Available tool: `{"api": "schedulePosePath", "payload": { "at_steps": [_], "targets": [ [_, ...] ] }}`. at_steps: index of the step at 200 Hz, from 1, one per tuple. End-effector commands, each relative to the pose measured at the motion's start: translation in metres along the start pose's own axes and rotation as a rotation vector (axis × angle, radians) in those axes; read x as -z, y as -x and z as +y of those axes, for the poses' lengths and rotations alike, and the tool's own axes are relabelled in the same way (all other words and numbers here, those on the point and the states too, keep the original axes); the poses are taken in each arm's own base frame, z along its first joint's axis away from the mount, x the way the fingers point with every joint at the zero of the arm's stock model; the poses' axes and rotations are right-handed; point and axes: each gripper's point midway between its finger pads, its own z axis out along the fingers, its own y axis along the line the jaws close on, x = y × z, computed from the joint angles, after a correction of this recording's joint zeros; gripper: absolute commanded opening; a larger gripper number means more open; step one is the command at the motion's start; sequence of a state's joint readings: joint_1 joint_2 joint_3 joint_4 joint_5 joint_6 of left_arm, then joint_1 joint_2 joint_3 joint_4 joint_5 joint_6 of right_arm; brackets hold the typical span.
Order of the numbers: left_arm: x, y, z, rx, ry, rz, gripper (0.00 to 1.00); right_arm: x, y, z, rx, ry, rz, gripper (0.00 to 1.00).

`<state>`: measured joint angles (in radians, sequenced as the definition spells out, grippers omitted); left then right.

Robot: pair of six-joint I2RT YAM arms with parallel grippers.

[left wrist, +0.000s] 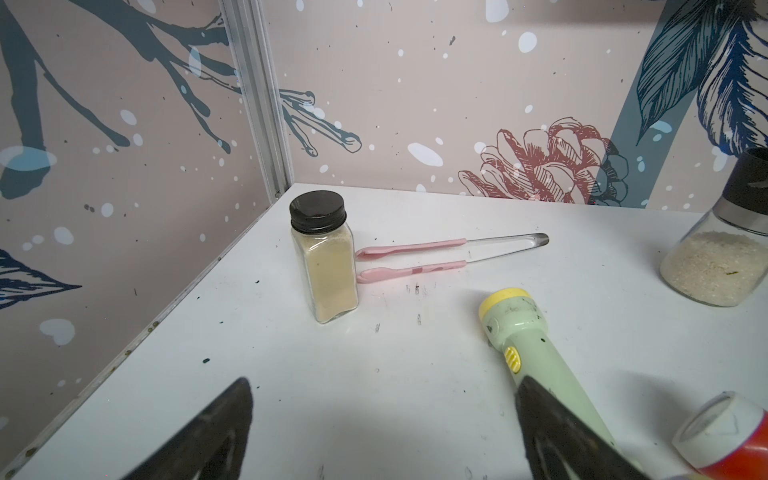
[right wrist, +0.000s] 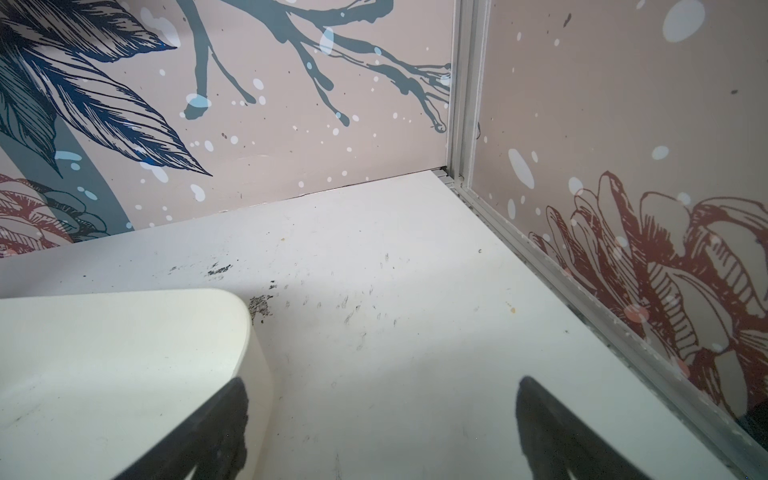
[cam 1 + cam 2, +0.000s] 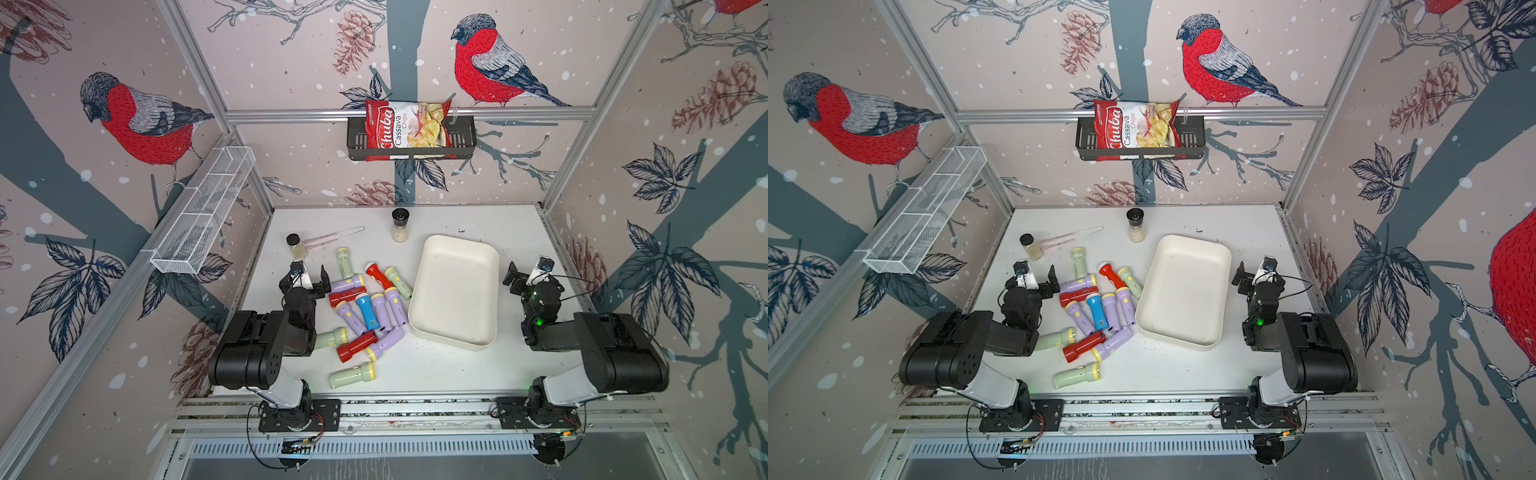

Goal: Put the flashlights into the storage boxes
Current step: Adjust the storage box at the center of the board.

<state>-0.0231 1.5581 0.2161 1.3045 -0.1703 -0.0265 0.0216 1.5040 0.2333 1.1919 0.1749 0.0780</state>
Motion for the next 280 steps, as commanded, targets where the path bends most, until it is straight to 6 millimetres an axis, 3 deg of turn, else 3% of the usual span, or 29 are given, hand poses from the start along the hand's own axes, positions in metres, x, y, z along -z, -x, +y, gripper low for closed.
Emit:
{"api": "schedulePosePath", "payload": {
  "at_steps": [1,58,83,121,160,190,224,280],
  "targets": [
    [0.001,0.008,0.002,0.001,0.012,-0.033,0.96,0.001,0.003,-0.001,-0.006,-0.002,-0.012,1.00],
    [0.000,0.024,0.006,0.008,0.040,-0.017,0.94,-0.017,0.021,-0.003,-0.015,-0.042,0.077,1.00],
    [-0.007,0.038,-0.005,0.036,-0.003,0.060,0.88,-0.024,0.047,-0.002,-0.079,-0.063,0.115,1.00],
    [-0.002,0.064,-0.059,0.126,-0.196,0.117,0.82,-0.031,0.082,0.022,-0.147,0.024,0.278,1.00],
    [0.011,0.061,-0.123,0.148,-0.347,0.243,0.74,-0.017,0.103,0.062,-0.188,0.162,0.355,1.00],
    [0.018,0.045,-0.159,0.189,-0.411,0.333,0.69,0.000,0.095,0.110,-0.163,0.224,0.423,1.00],
    [0.022,0.030,-0.187,0.251,-0.484,0.402,0.64,0.020,0.070,0.160,-0.219,0.301,0.516,1.00],
    [0.019,0.015,-0.203,0.253,-0.498,0.488,0.62,0.028,0.026,0.197,-0.136,0.297,0.717,1.00]
  ]
}}
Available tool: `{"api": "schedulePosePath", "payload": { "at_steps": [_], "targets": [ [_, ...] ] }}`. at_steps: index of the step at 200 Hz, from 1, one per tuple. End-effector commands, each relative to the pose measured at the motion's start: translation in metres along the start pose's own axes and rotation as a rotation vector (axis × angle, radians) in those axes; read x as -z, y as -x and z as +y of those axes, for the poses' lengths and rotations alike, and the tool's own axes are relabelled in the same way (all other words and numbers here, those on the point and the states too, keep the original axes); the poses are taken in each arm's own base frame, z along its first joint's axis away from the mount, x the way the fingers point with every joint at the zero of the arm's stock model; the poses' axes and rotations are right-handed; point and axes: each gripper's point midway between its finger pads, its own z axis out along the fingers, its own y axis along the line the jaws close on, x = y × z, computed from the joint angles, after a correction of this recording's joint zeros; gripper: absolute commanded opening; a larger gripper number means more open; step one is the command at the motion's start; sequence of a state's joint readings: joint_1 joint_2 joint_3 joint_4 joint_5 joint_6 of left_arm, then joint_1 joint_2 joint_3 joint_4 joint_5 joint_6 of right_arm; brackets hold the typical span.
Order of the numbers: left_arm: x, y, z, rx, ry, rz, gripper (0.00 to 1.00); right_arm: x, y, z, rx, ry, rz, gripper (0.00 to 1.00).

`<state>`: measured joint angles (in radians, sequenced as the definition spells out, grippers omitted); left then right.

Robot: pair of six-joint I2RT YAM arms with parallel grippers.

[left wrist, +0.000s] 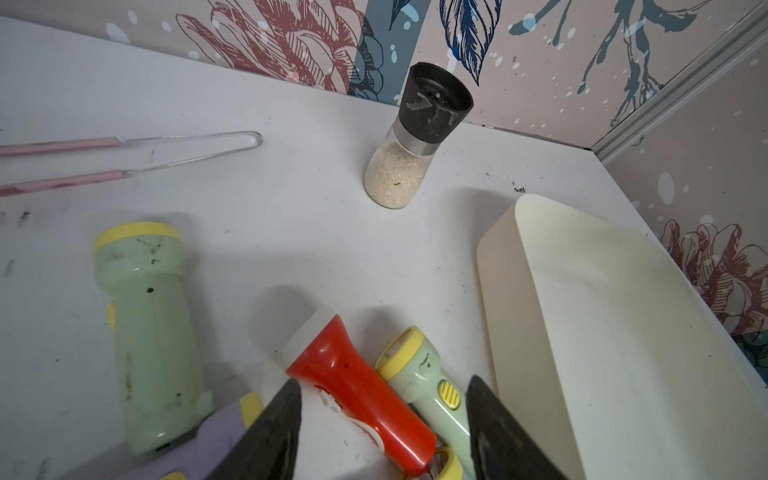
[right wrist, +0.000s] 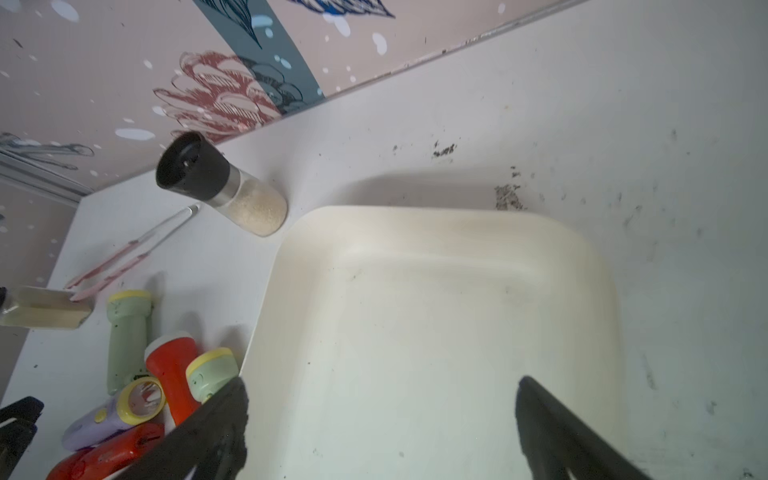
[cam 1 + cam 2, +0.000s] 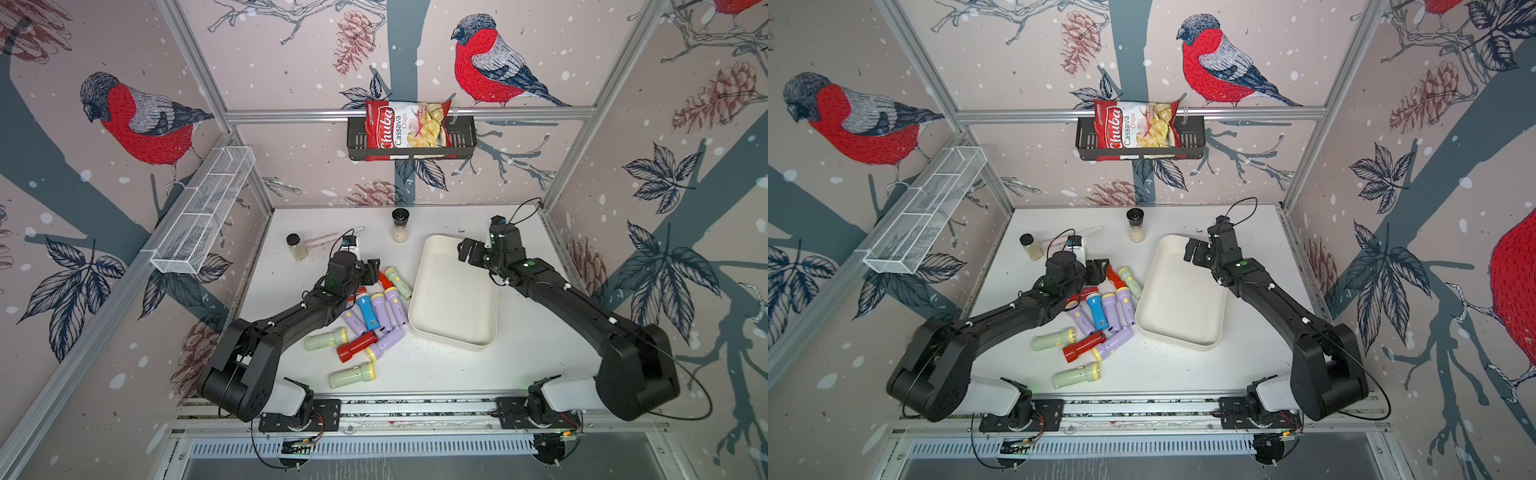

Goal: Put the flashlights into the storage boxes
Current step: Adjust the storage box at the center of the board.

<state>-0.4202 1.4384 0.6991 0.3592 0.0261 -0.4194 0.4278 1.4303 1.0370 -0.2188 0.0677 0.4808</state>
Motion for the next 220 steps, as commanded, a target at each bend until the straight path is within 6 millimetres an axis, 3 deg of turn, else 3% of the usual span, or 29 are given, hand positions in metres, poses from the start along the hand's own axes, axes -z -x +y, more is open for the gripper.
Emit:
{"api": "schedulePosePath", "payload": {
  "at_steps": [1,41,76,100,131,157,220],
  "targets": [
    [-0.003,-0.004,-0.003,0.023,-0.009,0.033,0.62,-0.010,-0.020,0.005,-0.007,-0.028,0.103,1.00],
    [0.000,-0.003,-0.001,0.021,0.005,0.030,0.62,-0.038,-0.051,0.049,-0.014,0.080,0.299,1.00],
    [0.004,-0.002,0.003,0.020,0.030,0.024,0.62,-0.044,-0.075,0.098,0.029,0.178,0.380,0.99],
    [0.006,-0.004,0.006,0.020,0.043,0.025,0.62,-0.052,-0.091,0.116,0.065,0.184,0.434,0.96],
    [0.006,-0.005,0.009,0.025,0.055,0.025,0.62,-0.065,-0.117,0.111,0.133,0.113,0.509,0.90],
    [0.007,-0.006,0.011,0.022,0.061,0.025,0.62,-0.069,-0.136,0.105,0.189,0.090,0.565,0.79],
    [0.006,-0.009,0.015,0.017,0.081,0.030,0.62,-0.073,-0.145,0.094,0.365,0.080,0.598,0.57]
  ]
}}
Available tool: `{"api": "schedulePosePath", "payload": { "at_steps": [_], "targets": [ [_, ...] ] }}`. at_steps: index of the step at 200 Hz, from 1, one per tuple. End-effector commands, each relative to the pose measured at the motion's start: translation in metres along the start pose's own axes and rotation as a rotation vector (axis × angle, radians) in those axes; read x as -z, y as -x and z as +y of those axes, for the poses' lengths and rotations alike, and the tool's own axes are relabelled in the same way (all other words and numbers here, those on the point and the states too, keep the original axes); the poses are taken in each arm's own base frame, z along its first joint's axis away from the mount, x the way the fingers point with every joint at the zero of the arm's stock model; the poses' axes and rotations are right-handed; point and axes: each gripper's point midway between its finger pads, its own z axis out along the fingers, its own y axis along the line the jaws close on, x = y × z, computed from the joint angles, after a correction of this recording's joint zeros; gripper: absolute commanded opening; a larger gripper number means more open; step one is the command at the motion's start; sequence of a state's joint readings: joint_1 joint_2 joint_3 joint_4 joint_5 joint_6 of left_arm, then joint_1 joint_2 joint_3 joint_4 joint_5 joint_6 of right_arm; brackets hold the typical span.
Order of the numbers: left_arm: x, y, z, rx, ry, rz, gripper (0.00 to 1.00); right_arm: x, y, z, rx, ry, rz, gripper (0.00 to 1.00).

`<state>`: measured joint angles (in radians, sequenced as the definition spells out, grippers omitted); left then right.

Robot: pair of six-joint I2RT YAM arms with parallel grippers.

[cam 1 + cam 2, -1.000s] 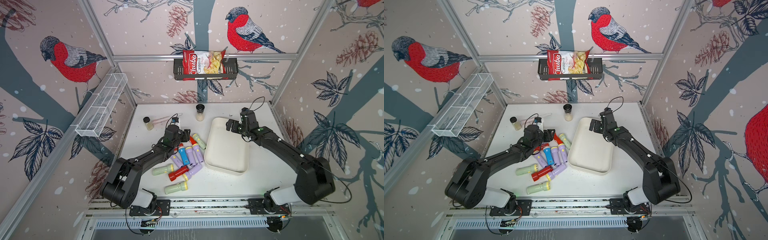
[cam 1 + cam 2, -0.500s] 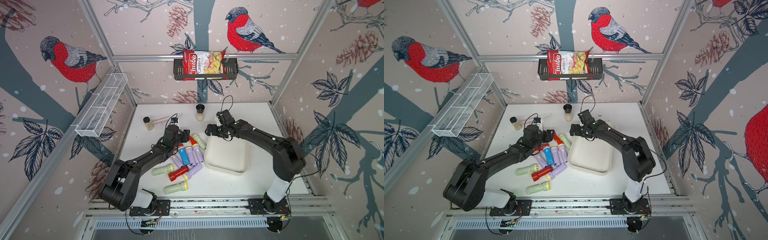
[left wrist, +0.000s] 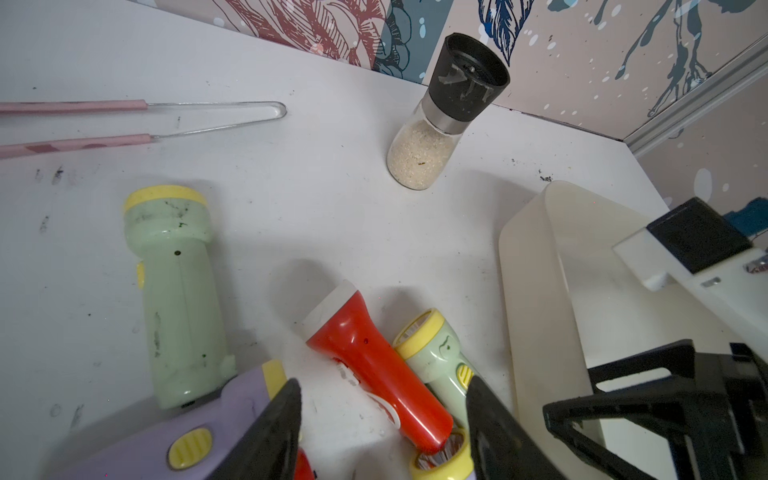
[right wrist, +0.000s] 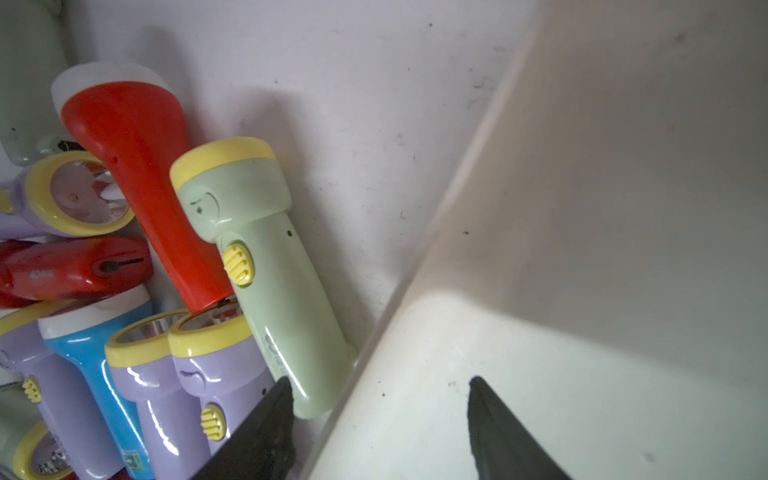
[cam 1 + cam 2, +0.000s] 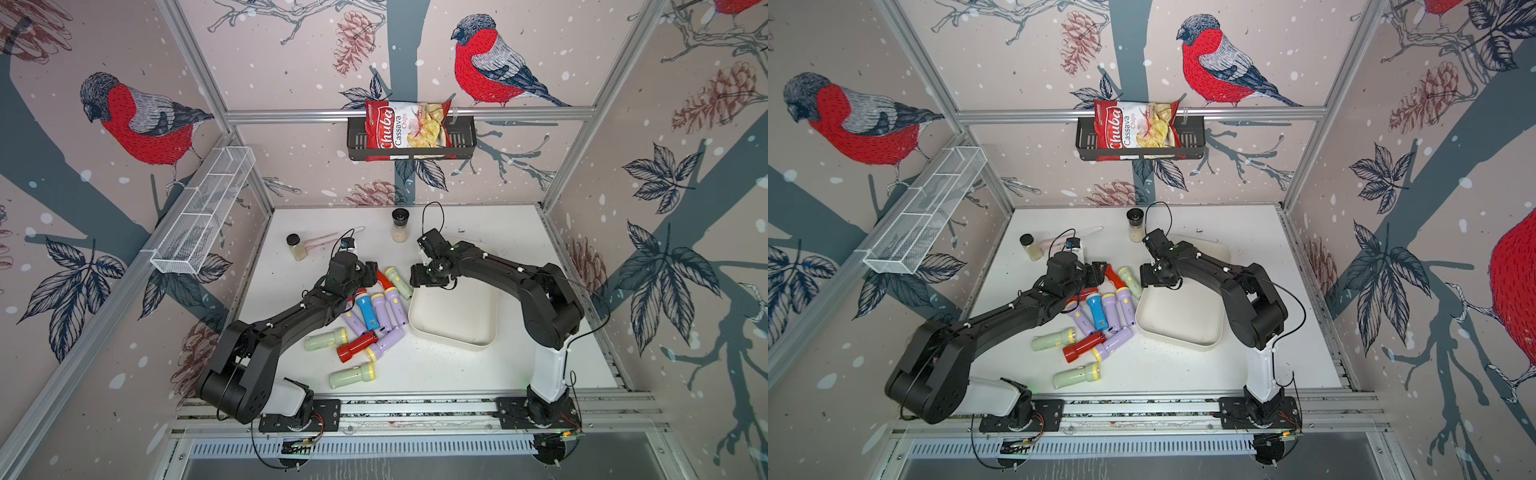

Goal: Put the flashlights into the storage boxes
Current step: Adjust the storage box at the center of the board.

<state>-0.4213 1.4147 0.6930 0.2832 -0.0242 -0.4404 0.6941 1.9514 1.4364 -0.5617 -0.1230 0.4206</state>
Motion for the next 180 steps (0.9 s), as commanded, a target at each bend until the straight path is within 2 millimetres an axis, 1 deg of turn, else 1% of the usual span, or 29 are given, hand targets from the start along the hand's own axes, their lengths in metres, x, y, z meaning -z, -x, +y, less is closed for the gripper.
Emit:
{"api": "schedulePosePath", "payload": {
  "at_steps": [1,19,45,85,119,152,180],
  "targets": [
    [0.000,0.000,0.002,-0.002,0.012,-0.002,0.62,-0.001,-0.007,-0.010,0.091,-0.054,0.037,0.56],
    [0.000,0.000,0.003,-0.011,0.017,-0.004,0.62,0.000,-0.008,-0.013,0.123,-0.058,0.047,0.51],
    [0.002,0.001,0.004,-0.015,0.024,-0.010,0.62,0.001,-0.010,-0.018,0.146,-0.079,0.054,0.46],
    [0.004,0.002,0.006,-0.016,0.032,-0.015,0.62,0.009,-0.012,-0.027,0.187,-0.075,0.052,0.37],
    [0.008,0.001,0.006,-0.013,0.025,-0.027,0.63,0.018,-0.012,-0.033,0.219,-0.066,0.048,0.32],
    [0.014,-0.001,0.008,0.001,0.023,-0.043,0.63,0.019,-0.017,-0.033,0.259,-0.053,0.055,0.27],
    [0.016,-0.002,0.010,0.000,0.029,-0.041,0.63,0.022,-0.018,-0.029,0.278,-0.049,0.050,0.26]
  ]
}}
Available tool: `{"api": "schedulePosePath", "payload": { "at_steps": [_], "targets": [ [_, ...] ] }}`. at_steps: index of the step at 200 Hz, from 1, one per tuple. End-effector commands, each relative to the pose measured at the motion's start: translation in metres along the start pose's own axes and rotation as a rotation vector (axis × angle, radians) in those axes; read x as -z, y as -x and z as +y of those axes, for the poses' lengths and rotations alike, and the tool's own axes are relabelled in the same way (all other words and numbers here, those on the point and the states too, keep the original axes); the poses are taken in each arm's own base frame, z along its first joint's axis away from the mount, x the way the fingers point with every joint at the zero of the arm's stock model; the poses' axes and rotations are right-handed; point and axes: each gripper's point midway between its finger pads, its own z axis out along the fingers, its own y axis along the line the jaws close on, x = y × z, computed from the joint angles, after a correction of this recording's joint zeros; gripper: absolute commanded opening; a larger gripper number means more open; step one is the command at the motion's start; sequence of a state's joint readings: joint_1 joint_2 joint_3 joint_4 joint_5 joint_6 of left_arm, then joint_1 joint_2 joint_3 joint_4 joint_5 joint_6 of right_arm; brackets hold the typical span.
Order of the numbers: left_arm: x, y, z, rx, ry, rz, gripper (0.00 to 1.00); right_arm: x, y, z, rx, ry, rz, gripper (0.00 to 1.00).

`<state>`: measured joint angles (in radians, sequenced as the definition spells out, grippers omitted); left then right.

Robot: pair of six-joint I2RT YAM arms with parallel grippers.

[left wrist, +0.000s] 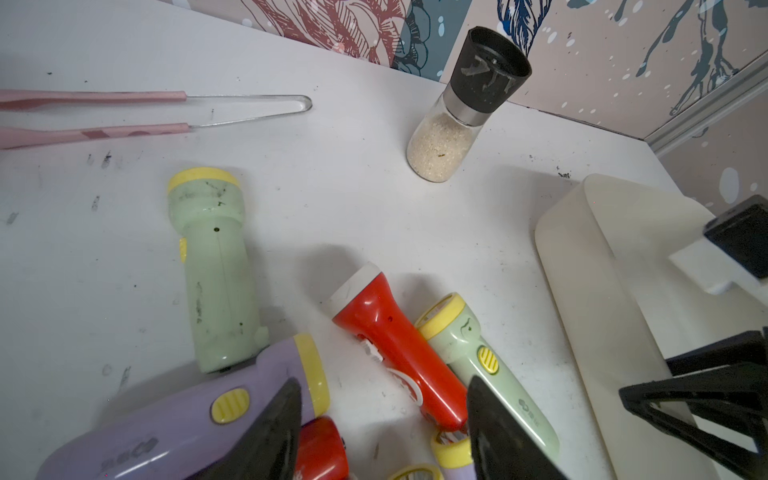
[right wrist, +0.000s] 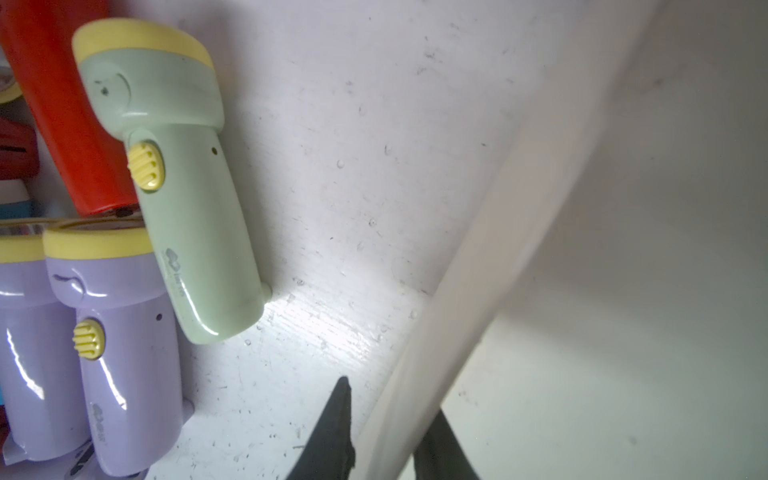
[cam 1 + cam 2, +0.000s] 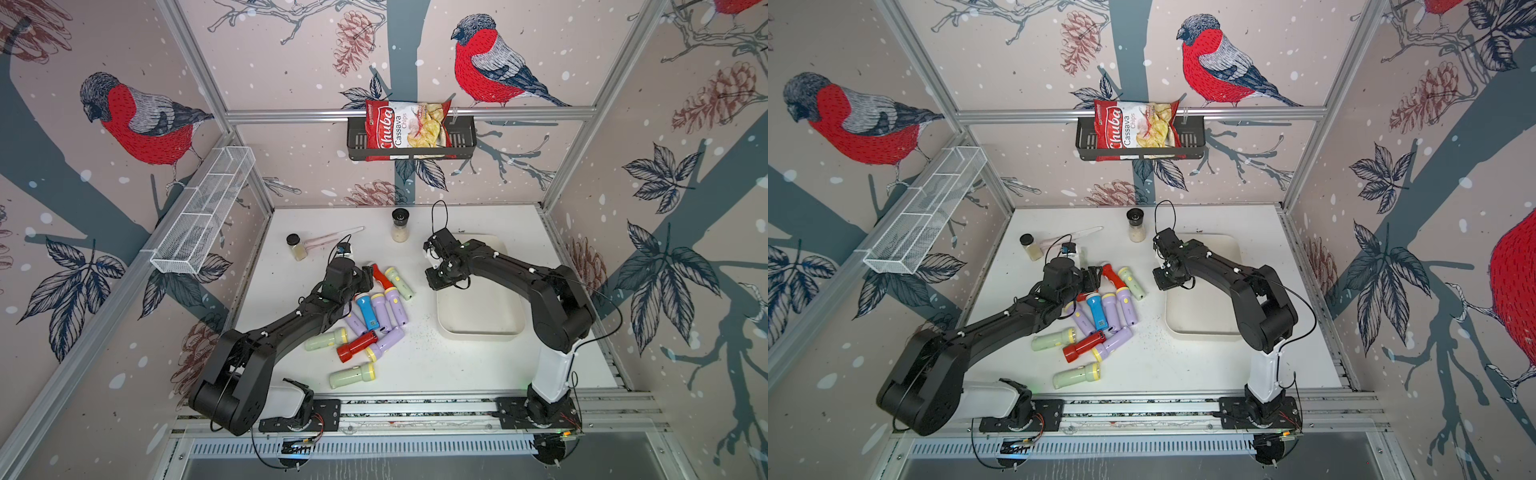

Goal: Put the flashlights into the storage boxes
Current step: Adjust the storage box at the center of the board.

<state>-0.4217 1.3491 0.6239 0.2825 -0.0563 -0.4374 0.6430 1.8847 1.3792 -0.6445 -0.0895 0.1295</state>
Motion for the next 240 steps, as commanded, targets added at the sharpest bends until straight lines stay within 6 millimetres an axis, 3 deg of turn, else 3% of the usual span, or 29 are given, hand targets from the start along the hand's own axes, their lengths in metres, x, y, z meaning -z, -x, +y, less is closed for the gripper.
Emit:
{"api": "schedulePosePath", "payload": {
  "at_steps": [1,28,47,82,110,134,155,195,240],
  "targets": [
    [0.003,0.008,-0.001,0.004,-0.002,-0.032,0.63,0.005,0.000,0.006,0.042,0.017,-0.005,0.26],
    [0.009,0.011,-0.002,0.003,-0.004,-0.044,0.63,0.011,0.002,0.008,0.043,0.002,-0.024,0.27],
    [0.014,0.011,-0.001,0.007,-0.006,-0.051,0.63,0.017,0.003,0.004,0.031,-0.027,-0.053,0.36],
    [0.021,0.008,0.001,0.022,0.000,-0.040,0.63,0.051,0.022,0.004,-0.019,-0.046,-0.163,0.46],
    [0.025,-0.003,0.009,0.061,0.027,-0.018,0.63,0.083,0.043,0.018,-0.032,-0.024,-0.258,0.50],
    [0.032,-0.013,0.012,0.083,0.023,0.000,0.63,0.093,0.054,0.041,0.008,0.001,-0.282,0.52],
    [0.041,-0.018,0.010,0.120,0.011,0.030,0.64,0.085,0.059,0.063,0.045,0.024,-0.258,0.52],
    [0.054,-0.037,0.015,0.187,0.012,0.115,0.65,0.051,0.063,0.099,0.130,0.094,-0.198,0.53],
    [0.063,-0.050,0.029,0.242,0.027,0.145,0.64,0.002,0.063,0.104,0.164,0.093,-0.087,0.55]
  ]
}}
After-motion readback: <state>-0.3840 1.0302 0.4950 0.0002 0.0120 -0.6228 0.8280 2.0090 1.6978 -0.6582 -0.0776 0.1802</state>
